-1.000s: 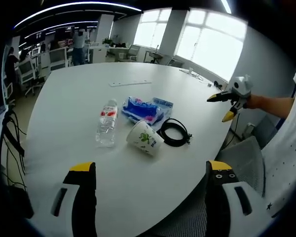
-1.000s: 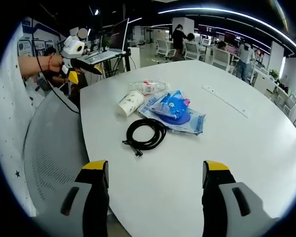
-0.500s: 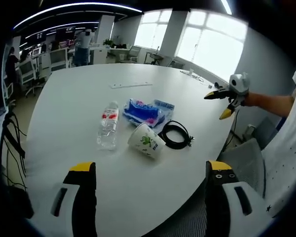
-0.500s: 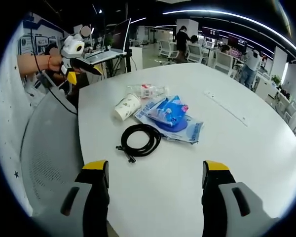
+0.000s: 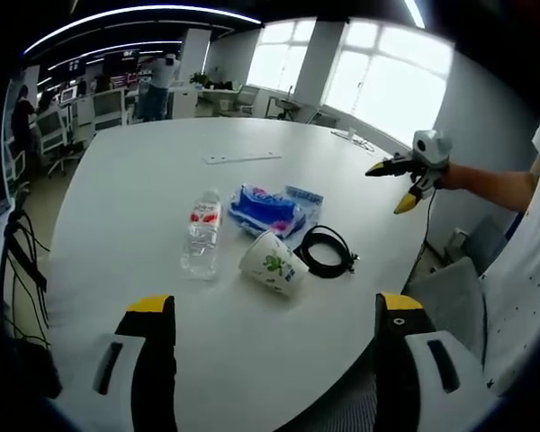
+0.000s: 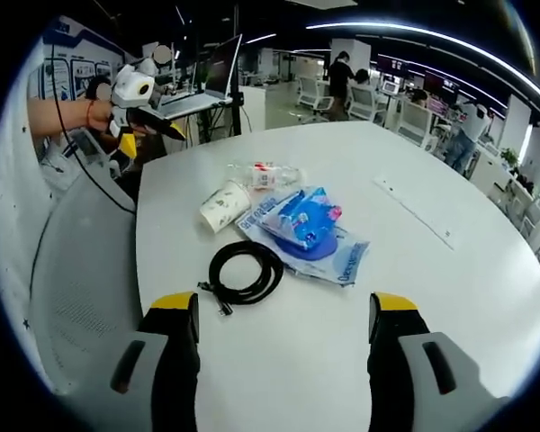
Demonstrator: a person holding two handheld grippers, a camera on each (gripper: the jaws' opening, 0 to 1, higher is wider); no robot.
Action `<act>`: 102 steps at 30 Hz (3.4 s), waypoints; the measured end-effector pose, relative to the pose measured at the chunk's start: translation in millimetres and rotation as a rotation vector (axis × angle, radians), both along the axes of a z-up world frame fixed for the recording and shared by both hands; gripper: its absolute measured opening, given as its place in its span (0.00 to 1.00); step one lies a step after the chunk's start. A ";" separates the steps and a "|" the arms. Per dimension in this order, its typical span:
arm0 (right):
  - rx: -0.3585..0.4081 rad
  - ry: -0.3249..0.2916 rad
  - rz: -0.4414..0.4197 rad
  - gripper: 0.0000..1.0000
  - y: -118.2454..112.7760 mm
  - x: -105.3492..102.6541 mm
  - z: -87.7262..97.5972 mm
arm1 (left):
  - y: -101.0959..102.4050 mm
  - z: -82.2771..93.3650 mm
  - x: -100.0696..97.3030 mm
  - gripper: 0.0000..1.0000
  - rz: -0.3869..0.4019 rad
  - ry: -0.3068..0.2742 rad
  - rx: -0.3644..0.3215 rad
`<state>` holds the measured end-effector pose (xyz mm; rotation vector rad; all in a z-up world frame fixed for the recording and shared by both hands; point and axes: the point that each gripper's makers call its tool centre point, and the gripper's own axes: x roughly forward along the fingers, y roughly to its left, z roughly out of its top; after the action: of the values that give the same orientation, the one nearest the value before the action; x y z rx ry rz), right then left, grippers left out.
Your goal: Arrange the tabletop items into an orderly group along one side of the table until the central work area is clear of visible clutter.
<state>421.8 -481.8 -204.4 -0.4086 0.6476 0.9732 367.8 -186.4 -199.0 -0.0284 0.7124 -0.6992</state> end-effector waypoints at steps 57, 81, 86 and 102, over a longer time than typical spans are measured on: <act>0.008 -0.018 0.118 0.71 65.1 118.9 -16.3 | -2.1 -2.4 45.3 0.94 0.016 0.002 -0.033; -0.014 0.000 0.204 0.66 101.1 159.0 -39.8 | 0.5 -10.4 53.5 0.94 0.035 0.023 -0.049; -0.021 0.004 0.222 0.65 106.9 165.1 -44.8 | 2.7 -12.1 54.1 0.94 0.045 0.028 -0.052; -0.046 0.015 0.279 0.60 119.9 182.2 -58.0 | 5.9 -19.8 51.8 0.94 0.070 0.044 -0.059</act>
<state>604.0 -362.0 -262.4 -0.5432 0.6378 1.2286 419.6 -180.5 -218.8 -0.1227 0.7293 -0.6544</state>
